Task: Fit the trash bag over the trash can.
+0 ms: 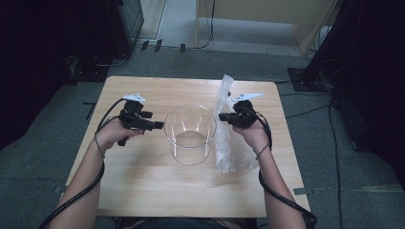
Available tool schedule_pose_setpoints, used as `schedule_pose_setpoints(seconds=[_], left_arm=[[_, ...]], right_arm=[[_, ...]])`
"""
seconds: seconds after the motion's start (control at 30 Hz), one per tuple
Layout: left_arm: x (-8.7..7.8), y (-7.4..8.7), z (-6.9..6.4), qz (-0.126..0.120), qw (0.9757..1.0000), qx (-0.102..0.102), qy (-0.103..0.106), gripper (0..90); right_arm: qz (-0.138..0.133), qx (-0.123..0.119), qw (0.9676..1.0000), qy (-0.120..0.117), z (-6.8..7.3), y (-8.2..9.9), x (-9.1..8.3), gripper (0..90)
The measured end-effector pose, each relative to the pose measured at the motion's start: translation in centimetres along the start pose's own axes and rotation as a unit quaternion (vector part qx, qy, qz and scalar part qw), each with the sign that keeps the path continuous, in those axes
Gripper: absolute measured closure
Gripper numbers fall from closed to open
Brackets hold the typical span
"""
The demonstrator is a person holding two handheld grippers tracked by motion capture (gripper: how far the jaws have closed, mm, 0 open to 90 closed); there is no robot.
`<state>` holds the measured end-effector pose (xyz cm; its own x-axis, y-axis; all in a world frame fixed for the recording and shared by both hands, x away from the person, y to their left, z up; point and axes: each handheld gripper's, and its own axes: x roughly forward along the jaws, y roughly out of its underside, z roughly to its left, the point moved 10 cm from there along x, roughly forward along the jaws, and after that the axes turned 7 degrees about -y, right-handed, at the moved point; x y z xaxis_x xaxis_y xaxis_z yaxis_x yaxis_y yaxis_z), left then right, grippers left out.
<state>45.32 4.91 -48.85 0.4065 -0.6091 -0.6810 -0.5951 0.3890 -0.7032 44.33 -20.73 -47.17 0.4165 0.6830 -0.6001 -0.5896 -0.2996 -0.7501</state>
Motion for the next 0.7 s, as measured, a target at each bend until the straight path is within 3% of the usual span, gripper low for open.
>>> schedule_pose_setpoints(seconds=[0.17,0.33,0.57,0.7], left_arm=[[-0.4,-0.3,-0.4,-0.004,0.9993,0.035,-0.010,17.2],[-0.9,-0.7,-0.6,-0.010,0.9990,0.042,-0.011,17.1],[-1.9,-1.3,-0.6,-0.016,0.9995,0.023,-0.013,17.2],[-2.4,-1.5,-0.6,-0.019,0.9993,0.026,-0.017,17.2]], right_arm=[[-0.006,-0.007,0.9999,-0.006,0.6,-0.5,-0.6,90.0],[-0.013,-0.018,0.9997,-0.008,1.3,-0.9,-1.3,90.0],[-0.024,-0.026,0.9993,-0.012,2.1,-1.7,-2.3,90.0],[-0.029,-0.031,0.9990,-0.011,2.3,-2.0,-2.6,90.0]])
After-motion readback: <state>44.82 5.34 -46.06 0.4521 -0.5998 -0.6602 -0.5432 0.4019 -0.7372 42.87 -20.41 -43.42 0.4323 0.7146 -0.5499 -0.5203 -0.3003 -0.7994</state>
